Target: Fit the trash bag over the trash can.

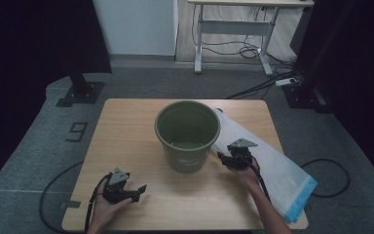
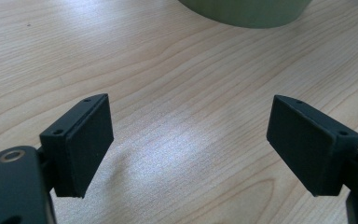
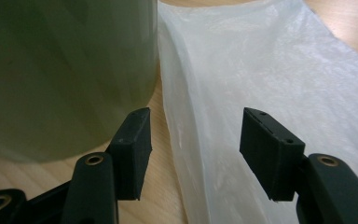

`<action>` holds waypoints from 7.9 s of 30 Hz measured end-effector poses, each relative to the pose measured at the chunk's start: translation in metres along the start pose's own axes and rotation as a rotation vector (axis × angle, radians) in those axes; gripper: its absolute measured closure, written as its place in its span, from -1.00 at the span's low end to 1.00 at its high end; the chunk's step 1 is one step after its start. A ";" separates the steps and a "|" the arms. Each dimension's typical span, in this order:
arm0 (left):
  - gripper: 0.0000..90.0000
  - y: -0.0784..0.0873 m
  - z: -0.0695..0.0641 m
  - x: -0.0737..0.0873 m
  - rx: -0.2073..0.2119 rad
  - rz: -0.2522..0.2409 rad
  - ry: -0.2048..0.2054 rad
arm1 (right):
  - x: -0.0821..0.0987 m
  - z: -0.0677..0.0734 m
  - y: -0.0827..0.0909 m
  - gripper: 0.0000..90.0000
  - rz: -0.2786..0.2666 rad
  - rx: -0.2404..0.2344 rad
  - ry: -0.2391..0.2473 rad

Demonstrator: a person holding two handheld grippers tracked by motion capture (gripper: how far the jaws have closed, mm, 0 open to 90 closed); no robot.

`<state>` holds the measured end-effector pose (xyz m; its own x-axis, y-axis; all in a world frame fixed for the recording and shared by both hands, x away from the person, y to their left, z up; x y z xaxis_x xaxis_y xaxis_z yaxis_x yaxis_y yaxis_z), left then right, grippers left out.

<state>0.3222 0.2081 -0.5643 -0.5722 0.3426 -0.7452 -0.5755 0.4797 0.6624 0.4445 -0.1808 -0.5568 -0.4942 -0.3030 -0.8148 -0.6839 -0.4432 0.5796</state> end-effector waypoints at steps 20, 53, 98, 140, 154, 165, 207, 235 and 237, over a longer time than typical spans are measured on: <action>-0.68 0.000 0.002 0.001 -0.005 0.003 0.001 | 0.008 0.003 -0.031 0.71 0.120 0.010 -0.006; -0.68 0.001 0.002 0.000 -0.006 0.001 0.006 | 0.012 0.008 0.000 -0.05 0.169 0.003 0.015; -0.68 0.003 0.007 0.001 -0.014 -0.001 0.016 | -0.030 -0.015 0.021 0.97 -0.095 -0.071 -0.158; -0.67 0.002 0.007 -0.002 -0.009 -0.003 0.020 | -0.116 -0.013 0.127 0.97 -0.402 -0.062 -0.121; -0.67 0.002 0.007 -0.001 -0.009 0.000 0.022 | -0.143 0.007 0.150 0.97 -0.474 -0.079 -0.068; -0.67 0.002 0.008 -0.001 -0.009 0.001 0.022 | -0.157 0.017 0.164 0.97 -0.508 -0.080 -0.031; -0.66 0.001 0.009 0.000 -0.017 0.014 0.029 | -0.122 0.091 0.108 0.97 -0.348 -0.278 0.075; -0.66 0.002 0.010 0.001 -0.018 0.015 0.027 | -0.106 0.099 0.113 -0.07 -0.352 -0.222 0.102; -0.66 0.002 0.010 0.001 -0.018 0.014 0.029 | -0.104 0.100 0.119 -0.17 -0.365 -0.210 0.106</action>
<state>0.3267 0.2176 -0.5641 -0.5969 0.3256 -0.7333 -0.5775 0.4601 0.6744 0.3609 -0.1179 -0.4013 -0.1746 -0.1747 -0.9690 -0.6742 -0.6960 0.2470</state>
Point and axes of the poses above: each handheld gripper's, and its own axes: y roughly backward along the jaws, x roughly out of its underside, z roughly to its left, the point moved 5 cm from there along -y, roughly forward along the jaws, and after that the axes turned 1 degree about z, right-handed, at the moved point
